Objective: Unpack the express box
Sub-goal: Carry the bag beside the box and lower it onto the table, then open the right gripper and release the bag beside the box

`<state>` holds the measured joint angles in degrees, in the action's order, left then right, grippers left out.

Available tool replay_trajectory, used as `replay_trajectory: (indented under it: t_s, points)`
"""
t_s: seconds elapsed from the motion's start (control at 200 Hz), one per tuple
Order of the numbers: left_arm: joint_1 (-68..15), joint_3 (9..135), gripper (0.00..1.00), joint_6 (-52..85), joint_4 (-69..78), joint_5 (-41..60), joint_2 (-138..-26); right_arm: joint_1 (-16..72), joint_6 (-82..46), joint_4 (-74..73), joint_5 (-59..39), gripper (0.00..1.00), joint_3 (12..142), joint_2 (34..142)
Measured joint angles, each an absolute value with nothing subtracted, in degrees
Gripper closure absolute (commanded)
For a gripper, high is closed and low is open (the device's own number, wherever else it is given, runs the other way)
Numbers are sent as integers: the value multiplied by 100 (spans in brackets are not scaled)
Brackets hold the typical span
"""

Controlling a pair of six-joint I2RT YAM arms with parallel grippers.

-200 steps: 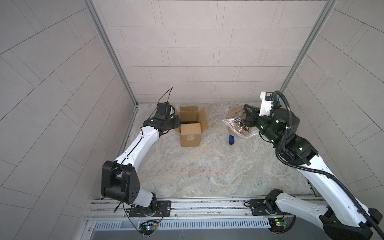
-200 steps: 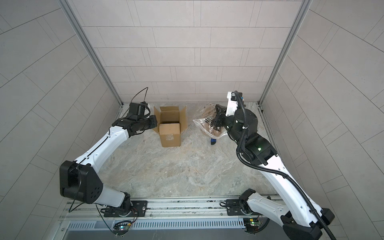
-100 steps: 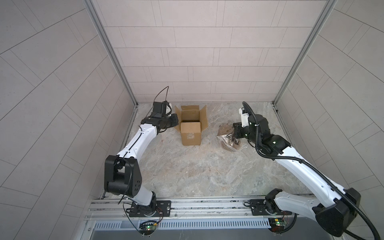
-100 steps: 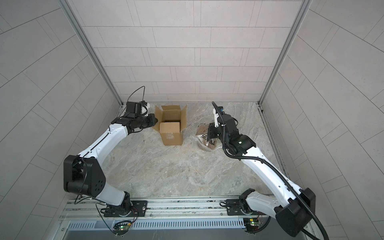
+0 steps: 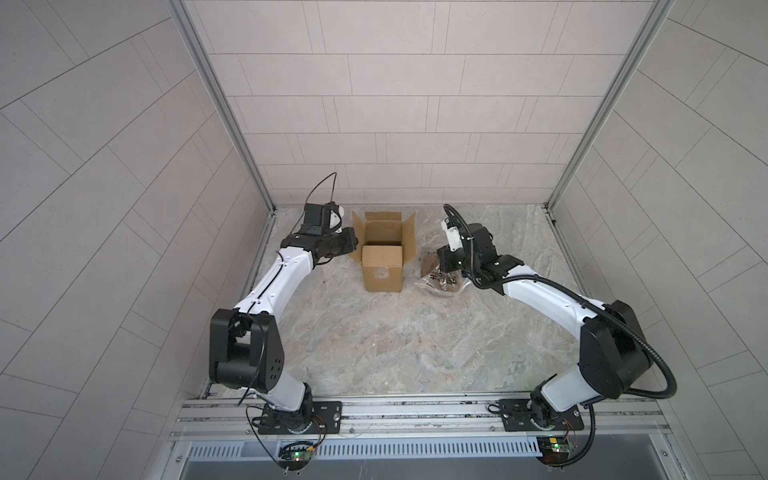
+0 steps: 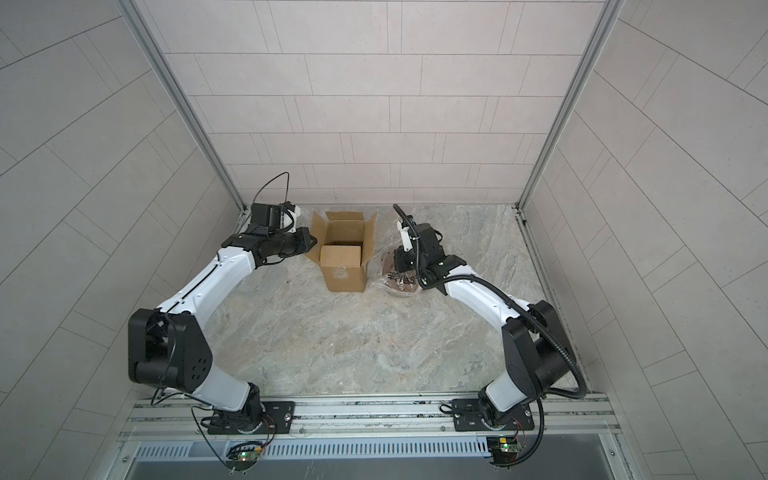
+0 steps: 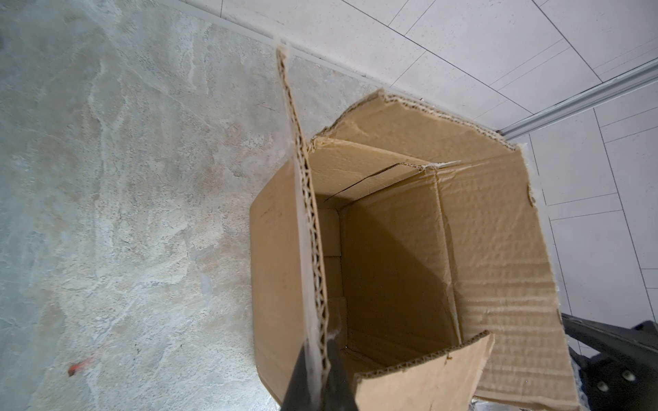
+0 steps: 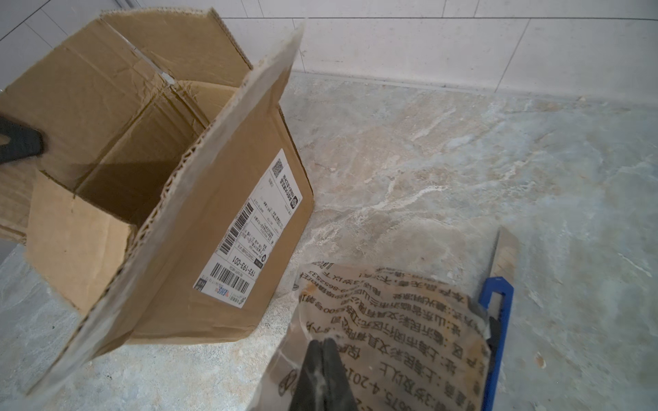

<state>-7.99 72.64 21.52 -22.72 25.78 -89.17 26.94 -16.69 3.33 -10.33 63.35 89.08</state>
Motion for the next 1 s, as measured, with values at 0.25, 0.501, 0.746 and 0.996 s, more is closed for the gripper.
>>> replay_trajectory:
  t_s: [0.25, 0.501, 0.746, 0.996]
  points:
    - [-799, 7264, 100, 2154, -2255, 2644, -8930, 2694, -1481, -207, -1044, 100, 6331, 9583]
    - [-799, 7264, 100, 2154, -2255, 2703, -8938, 2694, -1343, -558, -1114, 100, 6329, 9946]
    - [-799, 7264, 100, 2154, -2248, 2727, -8947, 2692, -1382, -707, -1149, 41, 6123, 9885]
    - [-799, 7264, 81, 2161, -2248, 2770, -8947, 2692, -1479, -709, -862, 16, 5481, 8495]
